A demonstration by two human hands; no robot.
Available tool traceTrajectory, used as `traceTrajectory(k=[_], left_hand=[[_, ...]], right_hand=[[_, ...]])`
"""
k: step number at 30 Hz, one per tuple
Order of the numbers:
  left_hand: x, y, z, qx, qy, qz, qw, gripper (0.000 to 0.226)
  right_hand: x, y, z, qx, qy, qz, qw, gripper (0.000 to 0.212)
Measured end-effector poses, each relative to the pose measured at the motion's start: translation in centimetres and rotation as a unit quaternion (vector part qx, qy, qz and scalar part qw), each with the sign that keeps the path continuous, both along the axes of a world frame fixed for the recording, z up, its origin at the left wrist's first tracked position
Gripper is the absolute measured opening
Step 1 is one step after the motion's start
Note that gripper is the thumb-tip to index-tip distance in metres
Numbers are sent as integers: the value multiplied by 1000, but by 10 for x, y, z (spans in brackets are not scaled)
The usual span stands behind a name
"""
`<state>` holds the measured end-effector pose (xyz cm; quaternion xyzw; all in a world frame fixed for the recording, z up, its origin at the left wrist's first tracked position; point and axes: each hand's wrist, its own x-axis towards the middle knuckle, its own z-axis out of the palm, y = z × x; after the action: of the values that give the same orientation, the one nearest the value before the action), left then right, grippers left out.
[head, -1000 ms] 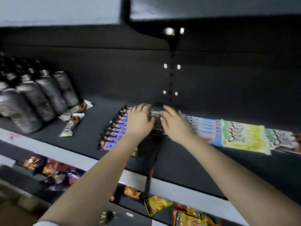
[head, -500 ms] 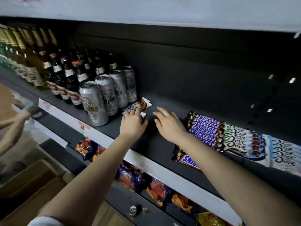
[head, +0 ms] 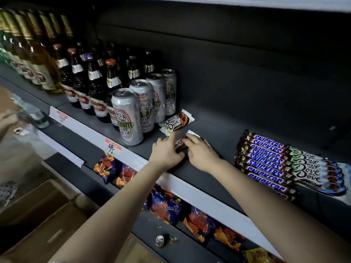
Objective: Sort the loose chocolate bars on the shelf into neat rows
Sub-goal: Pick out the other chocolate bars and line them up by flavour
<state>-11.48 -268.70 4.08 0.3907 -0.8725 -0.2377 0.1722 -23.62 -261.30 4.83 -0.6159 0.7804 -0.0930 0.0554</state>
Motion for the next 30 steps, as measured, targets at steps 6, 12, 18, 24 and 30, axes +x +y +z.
traceTrajectory(k=[6,12,18,24,30], left_hand=[[-2,-5,-3,9,37,-7,999,67],[-8,-2,-5,-22,14,24,999,54],[-6,2,-5,-121,26,0,992,52],[-13,5,-1,-108,54,-18,993,45],[-37,29,14,-145,108,-51,982,27]], right_hand=[[-10,-6,2,29,8,9,1000,48],[-17,-4,12,43,32,6,999,49],[-21,7,12,-39,90,24,995,43],[-36,28,26,-3,19,14,1000,54],[-61,59,38,-114,29,5,993,26]])
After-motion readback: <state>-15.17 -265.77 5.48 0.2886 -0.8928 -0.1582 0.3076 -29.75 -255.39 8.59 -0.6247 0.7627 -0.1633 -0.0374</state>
